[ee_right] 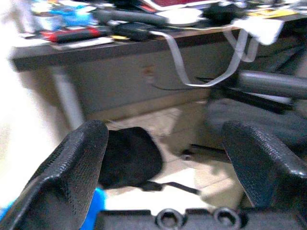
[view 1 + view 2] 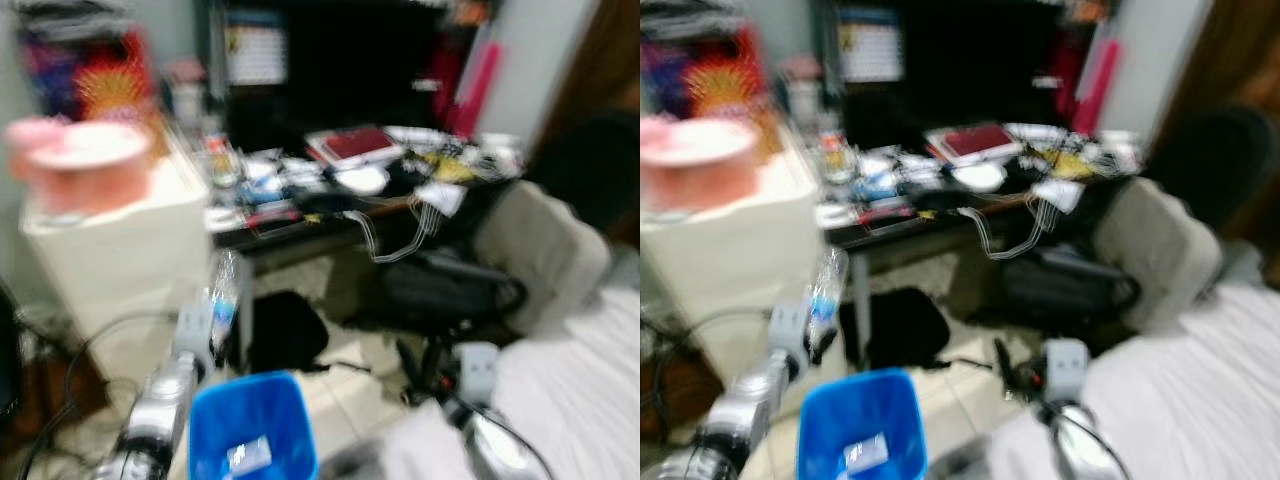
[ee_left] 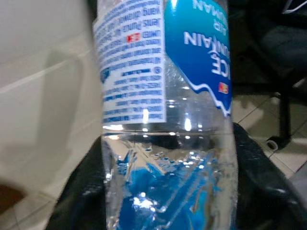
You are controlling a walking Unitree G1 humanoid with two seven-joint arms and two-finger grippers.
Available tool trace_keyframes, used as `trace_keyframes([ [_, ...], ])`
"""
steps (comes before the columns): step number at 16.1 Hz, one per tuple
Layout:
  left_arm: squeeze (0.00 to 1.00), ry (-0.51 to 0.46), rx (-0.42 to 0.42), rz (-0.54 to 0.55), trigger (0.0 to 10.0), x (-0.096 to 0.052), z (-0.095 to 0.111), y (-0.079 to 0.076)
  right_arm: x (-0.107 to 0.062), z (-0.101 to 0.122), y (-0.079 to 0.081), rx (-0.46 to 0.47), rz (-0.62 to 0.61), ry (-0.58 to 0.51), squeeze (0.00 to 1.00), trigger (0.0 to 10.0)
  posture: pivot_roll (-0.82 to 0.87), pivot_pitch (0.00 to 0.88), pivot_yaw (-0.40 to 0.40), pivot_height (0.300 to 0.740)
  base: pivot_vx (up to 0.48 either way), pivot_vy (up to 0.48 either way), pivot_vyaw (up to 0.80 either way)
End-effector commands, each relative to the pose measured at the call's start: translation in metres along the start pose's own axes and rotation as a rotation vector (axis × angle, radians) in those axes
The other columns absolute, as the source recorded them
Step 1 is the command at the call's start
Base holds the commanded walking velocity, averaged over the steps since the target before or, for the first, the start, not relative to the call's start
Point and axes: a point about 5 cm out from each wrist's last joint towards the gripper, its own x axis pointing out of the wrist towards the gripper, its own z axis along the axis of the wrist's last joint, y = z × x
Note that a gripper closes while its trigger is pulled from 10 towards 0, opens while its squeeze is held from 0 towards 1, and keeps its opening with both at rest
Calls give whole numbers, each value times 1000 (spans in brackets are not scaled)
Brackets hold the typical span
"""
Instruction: Clean up the room
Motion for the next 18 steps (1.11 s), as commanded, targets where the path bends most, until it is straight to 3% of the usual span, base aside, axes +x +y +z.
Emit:
trace_keyframes([
  [1, 1000, 42, -39, -73, 10000, 0, -15, -18, -1, 1, -4, -4, -12, 5, 0, 10000, -30, 26, -93, 740, 0, 0, 0],
  [4, 1000, 117, -129, -150, 10000, -7, -40, -38, -2, -1, -3, 0, -14, 10, 0, 10000, -25, 26, -90, 740, 0, 0, 0],
  [8, 1000, 161, -195, -137, 10000, -10, -57, -40, -1, 0, -4, -2, -1, 20, 0, 10000, -8, 19, -94, 740, 0, 0, 0],
  [9, 0, 159, -186, -135, 10000, -13, -63, -40, 0, 0, -4, -3, 5, 23, 0, 10000, 4, 17, -96, 740, 0, 0, 0],
  [11, 0, 88, -167, -119, 10000, -19, -63, -32, 2, 2, -2, -3, 17, 14, 0, 10000, 22, 12, -93, 740, 0, 0, 0],
  [12, 0, 2, -126, -112, 10000, -23, -58, -26, 4, 3, -3, -2, 18, 8, 0, 10000, 26, 11, -93, 740, 0, 0, 0],
  [14, 0, -70, -51, -105, 10000, -28, -52, -22, 5, 4, -3, -1, 15, 2, 0, 10000, 45, 6, -94, 740, 0, 0, 0],
  [16, 0, -267, 7, -70, 10000, -53, -29, -13, 8, 8, -1, -2, 20, -17, 0, 10000, 88, 0, -97, 740, 0, 0, 0],
  [18, 0, -331, 29, -53, 10000, -64, -16, -14, 11, 8, 0, 4, 17, -17, 0, 10000, 117, 0, -103, 740, 0, 0, 0],
])
